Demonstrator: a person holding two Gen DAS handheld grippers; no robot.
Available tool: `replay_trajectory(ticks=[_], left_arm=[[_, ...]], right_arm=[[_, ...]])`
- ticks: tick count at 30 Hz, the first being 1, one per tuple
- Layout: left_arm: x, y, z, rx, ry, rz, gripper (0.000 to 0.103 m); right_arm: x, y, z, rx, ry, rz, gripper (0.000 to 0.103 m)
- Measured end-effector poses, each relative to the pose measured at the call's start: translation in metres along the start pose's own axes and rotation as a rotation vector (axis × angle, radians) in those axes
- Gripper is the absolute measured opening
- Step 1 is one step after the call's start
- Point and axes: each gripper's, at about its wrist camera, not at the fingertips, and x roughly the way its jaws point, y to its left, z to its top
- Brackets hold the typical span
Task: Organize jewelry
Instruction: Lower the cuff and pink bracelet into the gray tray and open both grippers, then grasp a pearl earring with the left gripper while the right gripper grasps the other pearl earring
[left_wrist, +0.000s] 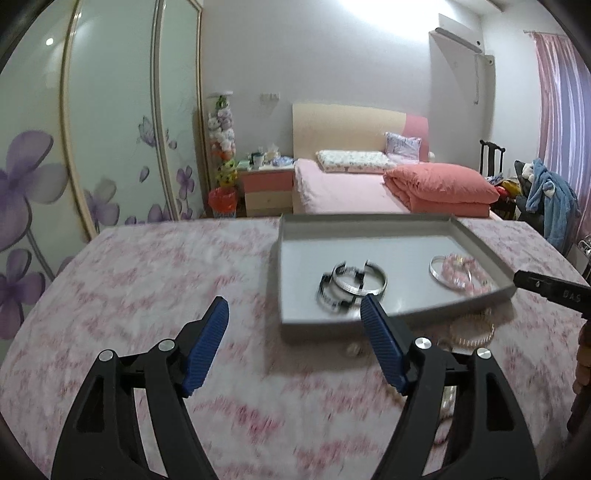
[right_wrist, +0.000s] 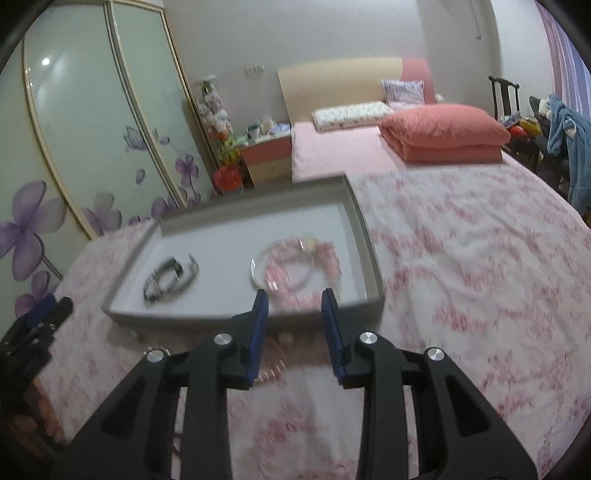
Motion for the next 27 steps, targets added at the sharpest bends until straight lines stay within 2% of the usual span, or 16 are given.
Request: replay_trajectory(ticks=[4,8,14,20,23,27], left_arm=[[-0.002,0.009,-0.011,-0.023,0.042,0.002,0.074],[-0.004,0.013,-0.02,-0.03,0.059,0.002,0.074],[-0.007,0.016,-0.027,-0.04,0.067,-0.002,0.074],[-0.007,0.016,-0.027,-0.04,0.071,-0.004,0.074],[-0.006,0.015,-0.028,-0.039,0.076,-0.007,0.074],[-0.005,0.013,-0.027,-0.038,0.081,-0.015,0.074]], right_arm=[[0.006,0.0,-0.015,-0.007,0.065,0.029,0.031],[0.004,0.008,-0.03,-0.052,0.091,0.028,0.031],[0.015,0.005,-0.02,-0.011,0.077,-0.011,0.031],[0.034,0.014,-0.015,-0.028,0.115,-0.022,0.03],[0.041,0.015,-0.015,-0.02,0.128,-0.036,0.027],[0.045,0.017,-0.011,-0.024,0.126,-0.049,0.018]])
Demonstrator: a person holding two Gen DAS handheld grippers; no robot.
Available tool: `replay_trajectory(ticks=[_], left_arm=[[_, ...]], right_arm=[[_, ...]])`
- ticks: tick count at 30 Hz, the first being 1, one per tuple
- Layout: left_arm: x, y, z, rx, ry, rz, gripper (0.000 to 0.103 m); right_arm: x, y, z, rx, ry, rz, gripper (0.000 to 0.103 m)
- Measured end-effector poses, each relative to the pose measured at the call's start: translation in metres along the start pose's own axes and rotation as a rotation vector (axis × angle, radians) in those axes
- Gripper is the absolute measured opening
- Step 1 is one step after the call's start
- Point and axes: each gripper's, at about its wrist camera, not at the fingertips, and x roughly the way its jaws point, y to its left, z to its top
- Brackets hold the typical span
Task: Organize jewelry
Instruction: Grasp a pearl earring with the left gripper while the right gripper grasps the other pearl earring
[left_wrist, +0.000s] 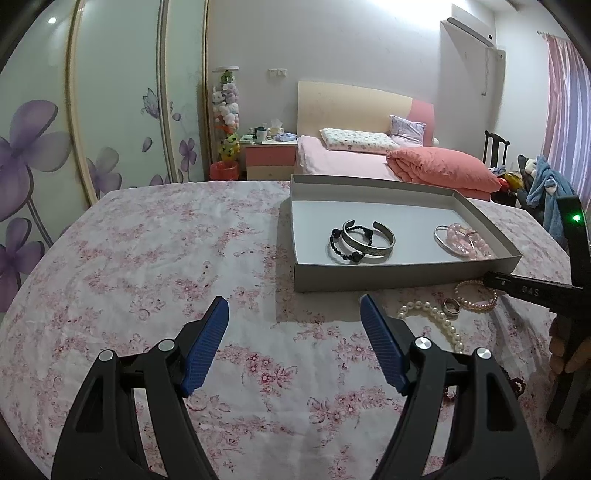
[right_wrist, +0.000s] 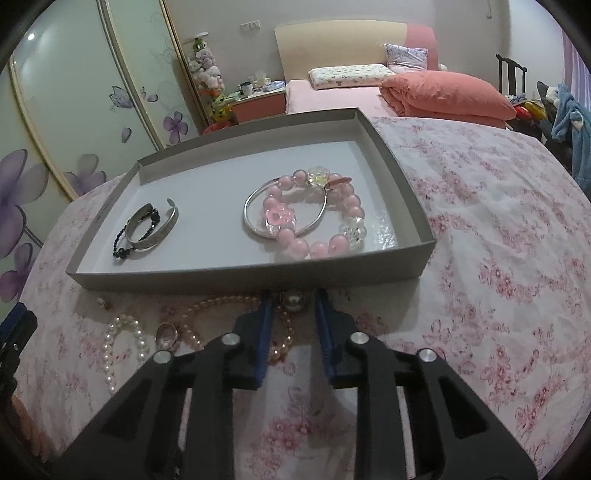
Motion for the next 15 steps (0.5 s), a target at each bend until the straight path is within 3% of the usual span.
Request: replay_trajectory(ticks=[15], left_arm=[[0.014,-0.02,0.001,0.021,0.06,-0.04,0.072]], right_arm=[[-0.018,-0.024,-0.008,0.054,-0.025,-0.026,0.014]])
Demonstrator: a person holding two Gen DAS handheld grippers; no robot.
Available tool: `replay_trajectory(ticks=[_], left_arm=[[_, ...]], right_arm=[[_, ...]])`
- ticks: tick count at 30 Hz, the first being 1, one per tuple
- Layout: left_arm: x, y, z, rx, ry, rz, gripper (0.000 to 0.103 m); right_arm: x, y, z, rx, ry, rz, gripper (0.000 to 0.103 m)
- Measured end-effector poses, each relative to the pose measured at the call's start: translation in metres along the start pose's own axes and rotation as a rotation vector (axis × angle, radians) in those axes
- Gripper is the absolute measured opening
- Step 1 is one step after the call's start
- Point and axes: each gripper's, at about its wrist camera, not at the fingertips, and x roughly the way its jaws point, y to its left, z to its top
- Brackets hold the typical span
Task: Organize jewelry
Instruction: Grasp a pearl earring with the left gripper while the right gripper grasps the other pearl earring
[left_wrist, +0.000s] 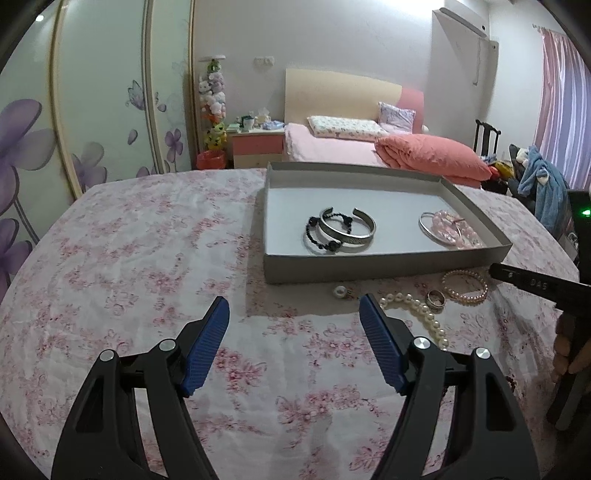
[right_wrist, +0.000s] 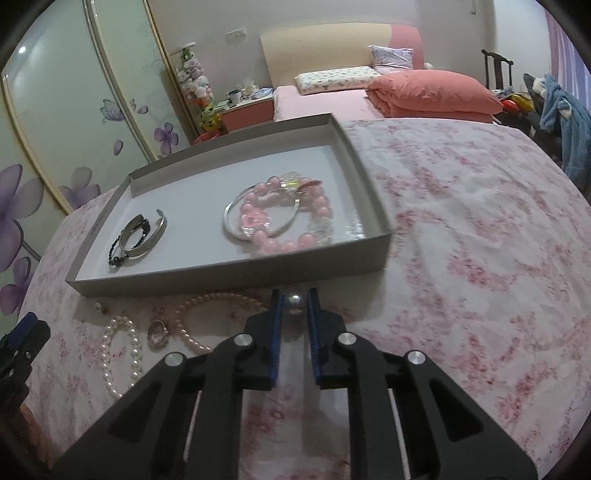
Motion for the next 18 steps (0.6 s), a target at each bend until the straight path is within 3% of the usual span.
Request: replay_trajectory(ticks=[4,18], left_arm=[[0.014,-0.012,0.002,0.021,0.041,-0.007,0.067],[0.039,-0.03,0.008,0.058,0.107,-0.006,0.065]], right_arm=[[0.002,-0.008,-0.005,-0.012,0.013,-0.048,0.014],[0.004,-0.006,-0.007,-0.05,0.019,-0.06,0.015]])
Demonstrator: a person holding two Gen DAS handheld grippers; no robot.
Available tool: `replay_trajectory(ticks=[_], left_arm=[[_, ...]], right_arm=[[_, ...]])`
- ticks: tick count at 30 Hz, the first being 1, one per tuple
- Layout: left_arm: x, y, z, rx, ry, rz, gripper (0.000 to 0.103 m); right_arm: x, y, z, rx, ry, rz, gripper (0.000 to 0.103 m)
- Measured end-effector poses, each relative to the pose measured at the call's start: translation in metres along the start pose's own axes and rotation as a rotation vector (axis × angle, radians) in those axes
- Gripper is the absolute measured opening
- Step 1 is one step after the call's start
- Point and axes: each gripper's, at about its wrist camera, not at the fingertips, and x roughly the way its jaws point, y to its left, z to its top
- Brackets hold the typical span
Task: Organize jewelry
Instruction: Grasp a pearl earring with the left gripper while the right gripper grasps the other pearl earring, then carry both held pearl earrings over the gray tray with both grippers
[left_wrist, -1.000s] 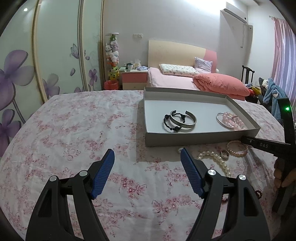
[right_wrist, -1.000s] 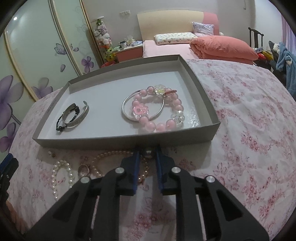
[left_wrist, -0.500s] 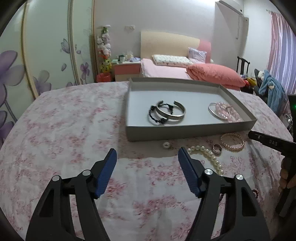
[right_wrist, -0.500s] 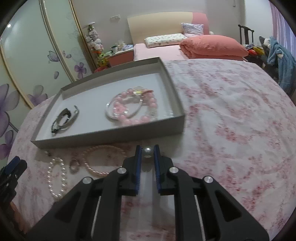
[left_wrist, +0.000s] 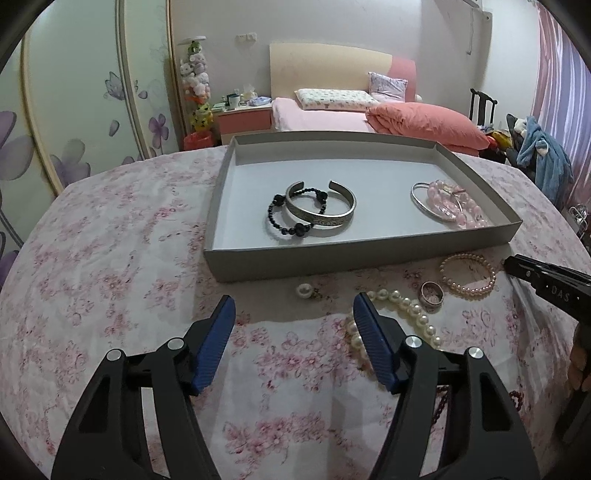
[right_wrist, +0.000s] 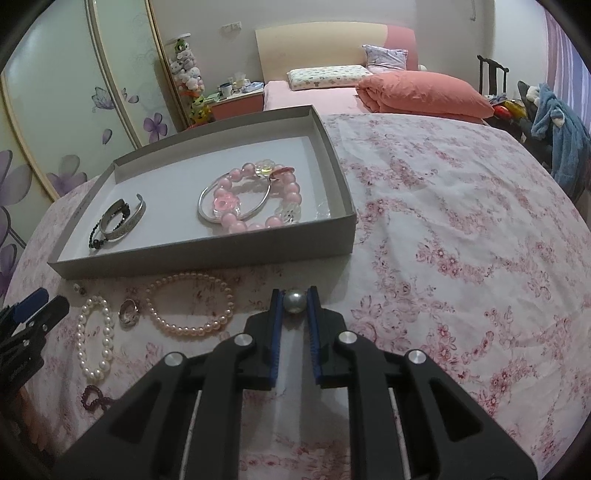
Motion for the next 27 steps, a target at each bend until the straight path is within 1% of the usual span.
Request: replay_trajectory(ticks=[8,9,13,14,15,19,27], left_arm=[[0.018,-0.008,0.01,-0.021,0.045,-0.009,0.048],[0.019,-0.008,0.011,-0.023,0.049,-0.01,0.047],[0.025,-0.004,0.012,-0.045,0.078,-0.007,0.034],[0.025,-0.003,0.012,-0.048,0.08,-0.004,0.029],[0.025,-0.002,0.012,-0.048,0.079,0.001,0.028],[0.023,0.001,0.01,-0.041,0.08,0.009,0.016],[0.014,0.008,0.002,-0.012,0.083,-0.003,0.016]], right_arm=[[0.0,-0.001,-0.001,0.0,0.001,0.017,0.015],[0.0,-0.001,-0.001,-0.001,0.001,0.018,0.015],[0.0,-0.002,-0.001,-0.001,0.001,0.021,0.015],[0.0,-0.002,-0.001,-0.001,0.001,0.021,0.015],[0.0,-0.002,-0.001,-0.001,0.001,0.021,0.015],[0.0,-0.002,-0.001,0.0,0.001,0.022,0.015],[0.0,-0.001,-0.001,-0.008,0.002,0.019,0.015]])
